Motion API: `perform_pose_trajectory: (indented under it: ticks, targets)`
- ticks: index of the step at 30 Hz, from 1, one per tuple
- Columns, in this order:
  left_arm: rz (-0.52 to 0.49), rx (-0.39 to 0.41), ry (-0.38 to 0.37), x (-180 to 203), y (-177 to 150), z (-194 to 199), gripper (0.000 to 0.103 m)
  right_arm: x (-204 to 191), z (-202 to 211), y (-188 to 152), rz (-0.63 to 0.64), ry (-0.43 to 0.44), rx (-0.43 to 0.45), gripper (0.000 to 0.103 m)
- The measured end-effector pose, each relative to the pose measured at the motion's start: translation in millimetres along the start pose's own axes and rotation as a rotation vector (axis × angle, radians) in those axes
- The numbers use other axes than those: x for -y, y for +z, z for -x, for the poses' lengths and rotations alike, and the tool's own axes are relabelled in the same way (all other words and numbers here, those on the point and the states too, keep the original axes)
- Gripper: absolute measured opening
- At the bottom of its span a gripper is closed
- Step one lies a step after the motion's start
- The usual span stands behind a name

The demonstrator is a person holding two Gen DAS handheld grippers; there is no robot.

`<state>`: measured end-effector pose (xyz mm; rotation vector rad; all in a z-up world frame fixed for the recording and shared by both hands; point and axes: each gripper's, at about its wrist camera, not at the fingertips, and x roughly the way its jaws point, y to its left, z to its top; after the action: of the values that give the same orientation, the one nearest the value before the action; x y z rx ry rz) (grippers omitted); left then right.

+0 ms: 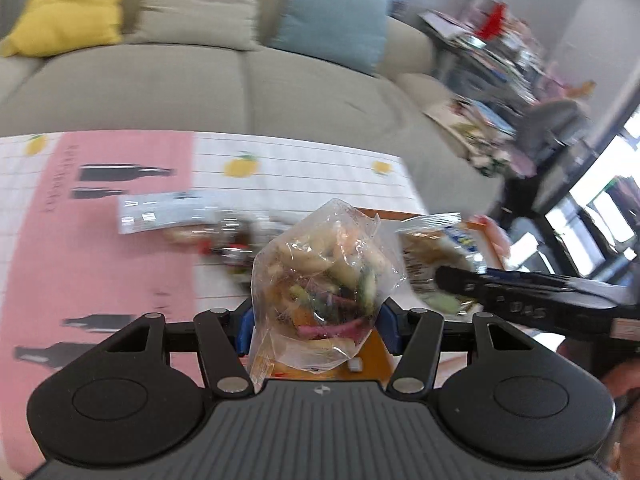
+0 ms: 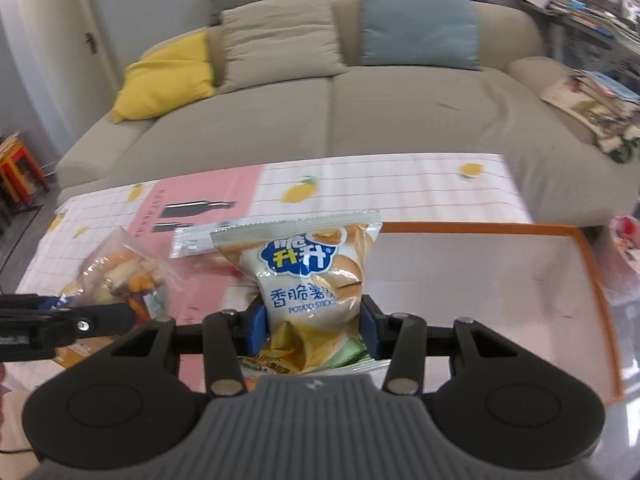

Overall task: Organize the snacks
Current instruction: 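Carry both bags into the orange box and open both tools to release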

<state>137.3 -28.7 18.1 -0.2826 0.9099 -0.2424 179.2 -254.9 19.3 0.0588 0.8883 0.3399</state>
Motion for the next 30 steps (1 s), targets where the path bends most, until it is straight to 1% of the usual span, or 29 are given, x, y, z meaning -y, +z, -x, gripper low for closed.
perform_pose_trajectory:
  ticks: [3,7,13,18,21,26,28,30]
  targets:
    - [-0.024,-0.027,-0.05,25,8,-12,0.066,27,7,-2,-0.02,-0.048,-0.016,0.045]
    - [-0.071,-0.069,-0.086,53,18,-38,0.066,60,9,-6,-0.041,-0.089,-0.053,0.045]
    - [-0.103,-0.191,-0.106,82,22,-86,0.066,102,-9,-13,-0.063,-0.121,-0.11,0.045]
    - [-0.164,-0.257,-0.046,97,19,-127,0.066,129,-28,-19,-0.083,-0.127,-0.158,0.045]
    - [-0.201,-0.306,-0.029,102,15,-144,0.066,135,-41,-22,-0.073,-0.122,-0.183,0.045]
    - [-0.255,-0.376,0.001,109,9,-167,0.066,137,-67,-26,-0.003,-0.117,-0.245,0.046]
    - [-0.266,-0.407,0.018,111,7,-175,0.066,139,-77,-29,0.015,-0.121,-0.273,0.046]
    - [-0.275,-0.429,0.019,111,4,-181,0.066,142,-84,-32,0.014,-0.12,-0.293,0.046]
